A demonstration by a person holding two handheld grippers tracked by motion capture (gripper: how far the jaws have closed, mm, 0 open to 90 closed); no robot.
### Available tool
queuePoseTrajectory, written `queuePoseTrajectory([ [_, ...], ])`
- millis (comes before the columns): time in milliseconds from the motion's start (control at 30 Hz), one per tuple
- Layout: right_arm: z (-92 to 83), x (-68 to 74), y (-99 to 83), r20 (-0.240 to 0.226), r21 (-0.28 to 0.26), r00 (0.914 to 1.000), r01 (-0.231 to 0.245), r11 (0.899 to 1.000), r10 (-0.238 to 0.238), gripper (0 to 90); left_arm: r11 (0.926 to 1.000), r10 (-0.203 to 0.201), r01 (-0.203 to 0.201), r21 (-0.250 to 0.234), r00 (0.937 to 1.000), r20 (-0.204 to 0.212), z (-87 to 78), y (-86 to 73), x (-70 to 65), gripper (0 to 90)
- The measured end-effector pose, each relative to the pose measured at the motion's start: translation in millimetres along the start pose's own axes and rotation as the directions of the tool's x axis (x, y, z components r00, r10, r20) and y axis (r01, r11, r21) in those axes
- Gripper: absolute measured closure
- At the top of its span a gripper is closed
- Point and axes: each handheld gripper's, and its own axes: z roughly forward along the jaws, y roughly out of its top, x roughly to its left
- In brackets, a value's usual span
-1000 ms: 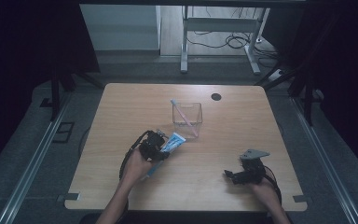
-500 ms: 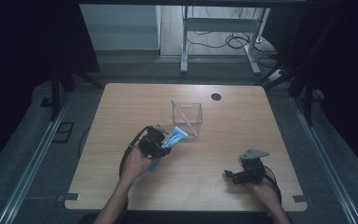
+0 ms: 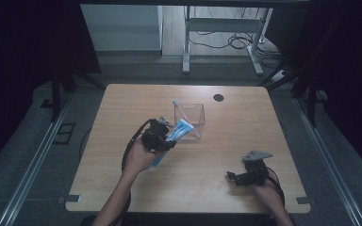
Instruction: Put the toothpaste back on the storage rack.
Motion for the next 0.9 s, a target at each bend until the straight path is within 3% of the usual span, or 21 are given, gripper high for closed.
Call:
queuePoseTrajectory([
  [900, -0.1, 0.0, 0.0, -0.001, 0.001, 1.0000, 0.000, 1.000, 0.000, 4.6, 0.9935, -0.001, 0.000, -0.114, 1.0000, -0.008, -15.6, 52.1, 12.4, 71.9],
])
